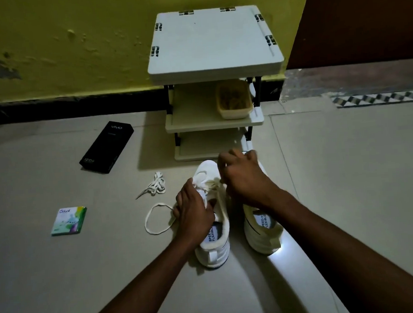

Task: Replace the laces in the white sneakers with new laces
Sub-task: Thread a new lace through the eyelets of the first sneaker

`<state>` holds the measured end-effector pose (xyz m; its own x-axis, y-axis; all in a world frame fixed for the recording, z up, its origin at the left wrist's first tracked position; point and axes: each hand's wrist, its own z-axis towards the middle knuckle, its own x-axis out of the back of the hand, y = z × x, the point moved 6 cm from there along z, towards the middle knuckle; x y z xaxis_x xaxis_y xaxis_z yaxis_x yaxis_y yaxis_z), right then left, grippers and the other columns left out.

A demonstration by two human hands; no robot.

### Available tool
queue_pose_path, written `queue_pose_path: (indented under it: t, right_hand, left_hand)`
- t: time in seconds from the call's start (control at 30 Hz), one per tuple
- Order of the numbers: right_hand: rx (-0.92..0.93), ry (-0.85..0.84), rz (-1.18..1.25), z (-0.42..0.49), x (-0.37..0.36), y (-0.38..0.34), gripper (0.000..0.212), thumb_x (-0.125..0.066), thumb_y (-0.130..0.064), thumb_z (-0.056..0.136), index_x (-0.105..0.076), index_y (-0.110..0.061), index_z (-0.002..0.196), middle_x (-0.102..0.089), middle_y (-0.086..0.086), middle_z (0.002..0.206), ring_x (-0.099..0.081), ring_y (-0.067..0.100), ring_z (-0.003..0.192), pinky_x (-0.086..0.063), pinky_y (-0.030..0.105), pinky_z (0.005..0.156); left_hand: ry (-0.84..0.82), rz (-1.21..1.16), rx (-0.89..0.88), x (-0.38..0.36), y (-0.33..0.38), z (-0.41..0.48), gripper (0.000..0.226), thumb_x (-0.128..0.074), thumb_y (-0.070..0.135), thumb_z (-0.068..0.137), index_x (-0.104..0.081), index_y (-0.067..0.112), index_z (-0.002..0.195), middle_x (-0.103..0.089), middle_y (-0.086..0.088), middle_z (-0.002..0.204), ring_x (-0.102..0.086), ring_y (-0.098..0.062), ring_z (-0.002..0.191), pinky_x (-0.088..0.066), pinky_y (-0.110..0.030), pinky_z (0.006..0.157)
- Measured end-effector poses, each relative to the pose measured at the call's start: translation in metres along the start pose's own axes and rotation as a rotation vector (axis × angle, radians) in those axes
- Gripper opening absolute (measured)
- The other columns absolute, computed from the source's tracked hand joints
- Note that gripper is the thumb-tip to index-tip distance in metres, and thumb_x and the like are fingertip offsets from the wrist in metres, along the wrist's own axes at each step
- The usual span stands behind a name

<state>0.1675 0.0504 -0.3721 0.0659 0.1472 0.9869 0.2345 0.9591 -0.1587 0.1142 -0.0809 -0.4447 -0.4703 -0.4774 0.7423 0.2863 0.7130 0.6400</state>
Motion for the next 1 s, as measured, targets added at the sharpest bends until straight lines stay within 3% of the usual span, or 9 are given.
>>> queue_pose_path:
  t: [0.1, 0.2, 0.33, 0.43, 0.5, 0.63, 0.77, 0.83, 1.0]
  right_hand:
    - [-0.371, 0.397, 0.755, -0.013, 0.024, 0.02, 0.018, -0.045, 0.001, 0.093, -0.06, -0.002, 0.083, -0.065, 0.008, 0.096, -0.063, 0.019, 0.095, -0.045, 0.038, 0.085]
    - [-0.619, 0.408, 1.501, -0.016, 0.013, 0.035, 0.033, -0.037, -0.013, 0.107, -0.054, -0.002, 0.081, -0.065, 0.012, 0.075, -0.067, 0.023, 0.064, -0.057, 0.037, 0.061]
    - [-0.195, 0.058, 0.45, -0.007, 0.009, 0.03, 0.021, -0.058, -0.03, 0.098, -0.056, -0.01, 0.093, -0.062, 0.003, 0.076, -0.056, 0.019, 0.065, -0.047, 0.034, 0.062]
    - [0.009, -0.307, 0.022, -0.004, -0.017, 0.015, 0.023, -0.068, -0.024, 0.086, -0.064, -0.008, 0.102, -0.066, 0.008, 0.086, -0.066, 0.026, 0.08, -0.055, 0.037, 0.073]
    - [0.11, -0.272, -0.195, 0.002, -0.013, 0.008, 0.014, -0.069, -0.014, 0.081, -0.071, -0.007, 0.093, -0.066, 0.012, 0.09, -0.065, 0.03, 0.086, -0.055, 0.04, 0.076]
    - [-0.002, 0.186, -0.081, 0.002, 0.021, 0.016, 0.017, -0.064, -0.007, 0.081, -0.066, -0.005, 0.097, -0.053, 0.012, 0.109, -0.047, 0.028, 0.102, -0.043, 0.039, 0.084]
    - [-0.442, 0.342, 1.264, -0.01, 0.029, 0.032, 0.024, -0.041, -0.01, 0.106, -0.06, 0.0, 0.095, -0.067, 0.016, 0.097, -0.068, 0.026, 0.091, -0.056, 0.039, 0.081]
    - [-0.577, 0.234, 1.537, -0.015, 0.013, 0.03, 0.029, -0.038, -0.013, 0.108, -0.054, -0.001, 0.087, -0.064, 0.018, 0.082, -0.064, 0.023, 0.063, -0.054, 0.033, 0.058]
    - [-0.13, -0.108, 0.163, -0.009, 0.011, 0.023, 0.022, -0.069, -0.021, 0.087, -0.058, -0.014, 0.105, -0.065, 0.005, 0.089, -0.062, 0.023, 0.08, -0.055, 0.038, 0.07]
  left_hand:
    - [0.007, 0.009, 0.023, -0.001, -0.003, 0.001, 0.084, -0.065, 0.033, 0.092, -0.015, 0.015, 0.158, -0.025, -0.007, 0.16, -0.021, -0.028, 0.148, -0.022, -0.048, 0.116]
    - [-0.011, 0.029, 0.022, -0.001, -0.001, 0.001, 0.082, -0.064, 0.034, 0.094, -0.015, 0.016, 0.157, -0.027, -0.006, 0.159, -0.023, -0.028, 0.147, -0.024, -0.05, 0.117]
    - [-0.009, 0.071, 0.044, 0.0, 0.001, -0.001, 0.08, -0.063, 0.033, 0.095, -0.014, 0.018, 0.157, -0.028, -0.006, 0.158, -0.025, -0.028, 0.145, -0.024, -0.047, 0.115]
    - [-0.001, 0.127, 0.0, -0.001, 0.003, 0.0, 0.078, -0.063, 0.033, 0.094, -0.018, 0.022, 0.157, -0.027, -0.001, 0.159, -0.021, -0.024, 0.146, -0.025, -0.048, 0.114]
    - [-0.006, 0.157, -0.026, -0.001, 0.004, 0.001, 0.076, -0.063, 0.031, 0.094, -0.02, 0.025, 0.156, -0.019, 0.004, 0.164, -0.015, -0.021, 0.149, -0.024, -0.051, 0.115]
    - [-0.008, 0.168, -0.026, -0.002, 0.005, 0.001, 0.081, -0.065, 0.023, 0.093, -0.016, 0.025, 0.157, -0.003, 0.008, 0.168, -0.008, -0.017, 0.152, -0.021, -0.055, 0.117]
    - [-0.005, 0.129, -0.02, -0.002, 0.005, 0.002, 0.088, -0.065, 0.022, 0.092, -0.008, 0.025, 0.159, -0.008, 0.007, 0.167, -0.011, -0.016, 0.151, -0.021, -0.054, 0.116]
    - [-0.025, 0.11, -0.039, -0.004, 0.005, 0.002, 0.083, -0.064, 0.018, 0.092, -0.014, 0.028, 0.158, -0.016, 0.008, 0.165, -0.015, -0.016, 0.15, -0.022, -0.054, 0.116]
    - [-0.029, 0.159, -0.078, -0.004, 0.003, 0.002, 0.066, -0.06, 0.023, 0.093, -0.031, 0.04, 0.15, -0.027, 0.012, 0.159, -0.022, -0.013, 0.145, -0.024, -0.048, 0.111]
